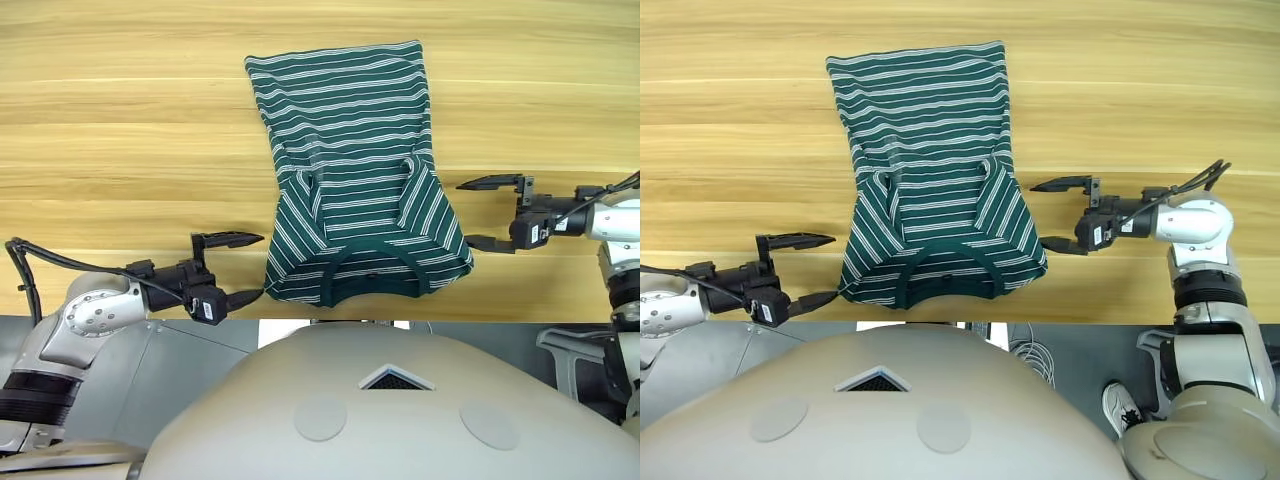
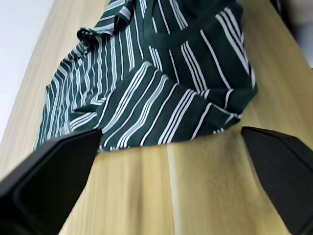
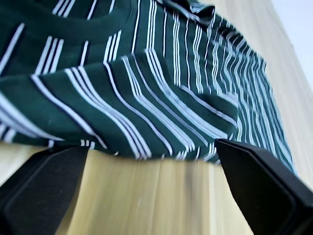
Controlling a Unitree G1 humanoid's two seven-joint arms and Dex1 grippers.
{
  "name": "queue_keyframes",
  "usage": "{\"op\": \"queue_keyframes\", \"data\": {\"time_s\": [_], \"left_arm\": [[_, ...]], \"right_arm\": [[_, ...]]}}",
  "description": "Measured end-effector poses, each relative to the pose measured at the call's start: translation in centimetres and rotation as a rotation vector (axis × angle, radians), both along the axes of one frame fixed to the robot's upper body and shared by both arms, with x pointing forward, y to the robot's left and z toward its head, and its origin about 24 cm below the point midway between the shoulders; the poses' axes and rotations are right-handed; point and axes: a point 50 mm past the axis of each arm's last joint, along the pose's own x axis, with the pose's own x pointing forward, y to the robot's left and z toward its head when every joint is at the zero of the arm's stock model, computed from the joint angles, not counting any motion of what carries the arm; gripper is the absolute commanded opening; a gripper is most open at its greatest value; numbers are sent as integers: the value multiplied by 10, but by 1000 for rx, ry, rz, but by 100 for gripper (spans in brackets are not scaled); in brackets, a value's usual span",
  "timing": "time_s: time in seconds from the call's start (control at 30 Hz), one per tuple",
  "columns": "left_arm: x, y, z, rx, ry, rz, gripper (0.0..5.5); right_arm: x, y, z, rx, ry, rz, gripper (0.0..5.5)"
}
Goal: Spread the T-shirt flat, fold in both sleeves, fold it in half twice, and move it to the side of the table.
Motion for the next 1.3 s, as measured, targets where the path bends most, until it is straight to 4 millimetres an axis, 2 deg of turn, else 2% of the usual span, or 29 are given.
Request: {"op": "queue_keyframes", "data": {"time_s": [0.37, 0.4, 0.6, 0.9, 1.2, 1.3], "left_arm": [[18, -21, -8, -50, -85, -99, 517], [20, -23, -9, -60, -89, -103, 497], [21, -26, -17, -89, -73, -139, 394], [11, -27, -27, -106, 6, -150, 194], [4, -23, -32, -110, 67, -136, 63], [6, -13, -31, -108, 135, -92, 15]], "right_arm": [[-6, 18, -3, 14, 10, 104, 486], [-6, 18, -2, 12, 11, 109, 486], [-10, 20, -3, 4, 27, 132, 377], [-15, 20, -6, -39, 75, 184, 178], [-20, 19, -9, -48, 174, 205, 38], [-24, 19, -11, -41, 233, 221, 2]]}}
